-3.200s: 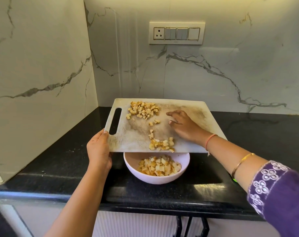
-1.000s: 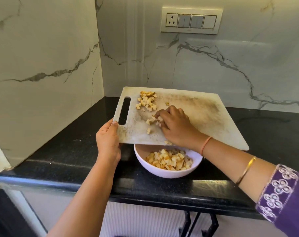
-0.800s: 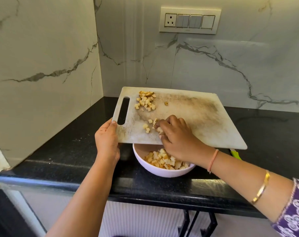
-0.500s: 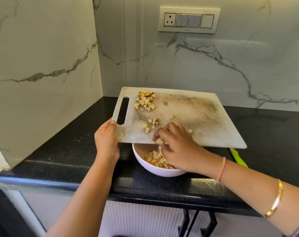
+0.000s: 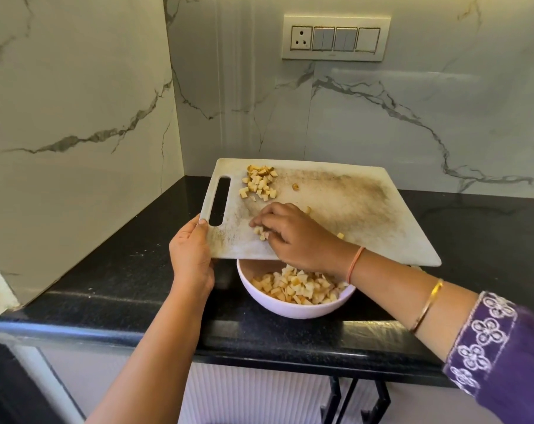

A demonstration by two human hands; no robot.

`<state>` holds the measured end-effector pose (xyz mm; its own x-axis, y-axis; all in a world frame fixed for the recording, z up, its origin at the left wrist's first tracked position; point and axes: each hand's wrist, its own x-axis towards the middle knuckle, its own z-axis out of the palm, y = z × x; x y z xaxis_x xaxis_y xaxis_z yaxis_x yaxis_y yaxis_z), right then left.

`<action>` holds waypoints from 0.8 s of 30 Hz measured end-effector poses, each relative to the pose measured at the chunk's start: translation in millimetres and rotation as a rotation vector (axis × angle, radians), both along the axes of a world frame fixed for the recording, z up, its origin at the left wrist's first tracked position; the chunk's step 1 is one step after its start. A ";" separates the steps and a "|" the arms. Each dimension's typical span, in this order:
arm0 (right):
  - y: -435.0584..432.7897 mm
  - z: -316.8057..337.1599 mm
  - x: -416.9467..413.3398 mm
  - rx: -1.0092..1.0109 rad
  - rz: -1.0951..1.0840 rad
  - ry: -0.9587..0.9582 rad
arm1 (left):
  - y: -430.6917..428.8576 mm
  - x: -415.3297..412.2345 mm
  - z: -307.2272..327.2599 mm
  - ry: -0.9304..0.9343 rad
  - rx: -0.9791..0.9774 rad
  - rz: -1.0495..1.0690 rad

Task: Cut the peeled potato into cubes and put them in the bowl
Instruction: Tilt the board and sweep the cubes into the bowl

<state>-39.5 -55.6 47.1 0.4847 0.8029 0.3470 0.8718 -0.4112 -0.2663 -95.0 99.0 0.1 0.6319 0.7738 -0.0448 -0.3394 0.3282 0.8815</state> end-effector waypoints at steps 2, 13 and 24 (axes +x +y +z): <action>-5.3 -3.0 -5.0 0.004 0.012 -0.045 | 1.1 0.3 1.8 0.003 0.000 0.004; -39.7 -5.5 -9.0 0.147 -0.029 -0.063 | 1.2 -0.7 0.2 0.018 -0.005 0.009; -53.5 -8.1 14.0 0.140 -0.047 0.289 | -1.1 -2.6 6.9 -0.006 0.012 0.006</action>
<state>-25.5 -109.1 39.0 0.6148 0.7315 0.2949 0.7325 -0.3910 -0.5572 -97.6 98.0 7.0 0.6274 0.7781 -0.0318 -0.3462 0.3152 0.8836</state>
